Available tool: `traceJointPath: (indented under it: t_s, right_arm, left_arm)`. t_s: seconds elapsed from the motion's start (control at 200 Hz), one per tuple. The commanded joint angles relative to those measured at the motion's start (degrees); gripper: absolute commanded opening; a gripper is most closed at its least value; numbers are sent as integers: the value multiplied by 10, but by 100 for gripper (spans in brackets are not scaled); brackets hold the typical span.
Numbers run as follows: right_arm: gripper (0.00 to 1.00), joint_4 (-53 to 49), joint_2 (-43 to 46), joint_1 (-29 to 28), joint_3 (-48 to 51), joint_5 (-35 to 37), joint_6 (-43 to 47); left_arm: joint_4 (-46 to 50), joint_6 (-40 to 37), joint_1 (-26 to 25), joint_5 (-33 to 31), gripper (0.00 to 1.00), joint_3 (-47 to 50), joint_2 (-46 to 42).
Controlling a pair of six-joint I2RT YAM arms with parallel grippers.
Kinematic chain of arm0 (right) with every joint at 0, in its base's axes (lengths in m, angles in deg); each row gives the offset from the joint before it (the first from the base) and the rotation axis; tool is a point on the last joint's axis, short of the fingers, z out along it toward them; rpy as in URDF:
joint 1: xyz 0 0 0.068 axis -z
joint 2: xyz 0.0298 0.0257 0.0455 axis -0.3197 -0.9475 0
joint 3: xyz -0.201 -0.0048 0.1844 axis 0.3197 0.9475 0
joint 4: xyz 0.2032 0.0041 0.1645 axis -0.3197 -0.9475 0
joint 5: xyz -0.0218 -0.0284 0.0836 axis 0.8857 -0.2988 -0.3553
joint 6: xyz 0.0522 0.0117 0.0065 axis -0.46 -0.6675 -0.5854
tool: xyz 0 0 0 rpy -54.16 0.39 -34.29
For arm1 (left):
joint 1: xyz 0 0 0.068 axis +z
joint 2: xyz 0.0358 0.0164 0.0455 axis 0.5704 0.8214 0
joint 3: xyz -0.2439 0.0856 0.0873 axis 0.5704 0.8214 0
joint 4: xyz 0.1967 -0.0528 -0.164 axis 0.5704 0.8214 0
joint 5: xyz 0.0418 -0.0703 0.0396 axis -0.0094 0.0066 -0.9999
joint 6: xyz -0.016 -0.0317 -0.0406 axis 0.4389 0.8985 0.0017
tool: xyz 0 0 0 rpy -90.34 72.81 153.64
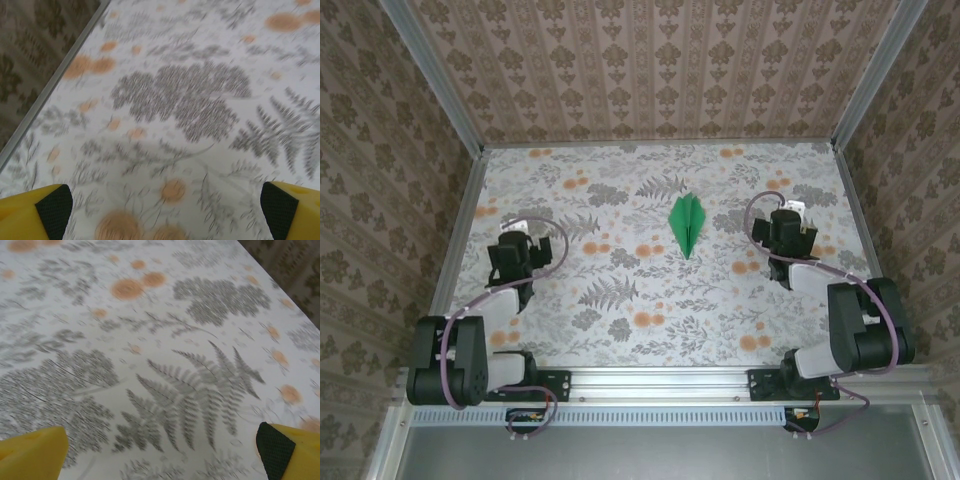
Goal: Fold a paper plane with a square sheet of paper (pick it up from the middle)
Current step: Reset both arms
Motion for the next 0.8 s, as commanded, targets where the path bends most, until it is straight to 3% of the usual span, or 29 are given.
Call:
traceJointPath:
  t_s: [0.0, 0.165, 0.515, 0.605, 0.795]
  right_arm:
    - [100, 130, -25, 8, 14, -61, 36]
    - [100, 159, -30, 18, 28, -123, 47]
    - [100, 234, -39, 28, 65, -178, 56]
    - [100, 257, -50, 27, 73, -187, 63]
    - [100, 265, -55, 27, 74, -192, 65]
  left_arm:
    - [-128, -51, 9, 68, 100, 14, 14]
    - [-201, -51, 29, 140, 100, 20, 50]
    - [-298, -48, 35, 121, 100, 10, 165]
    - [-249, -44, 36, 110, 100, -12, 163]
    - [-247, -48, 29, 102, 100, -14, 164]
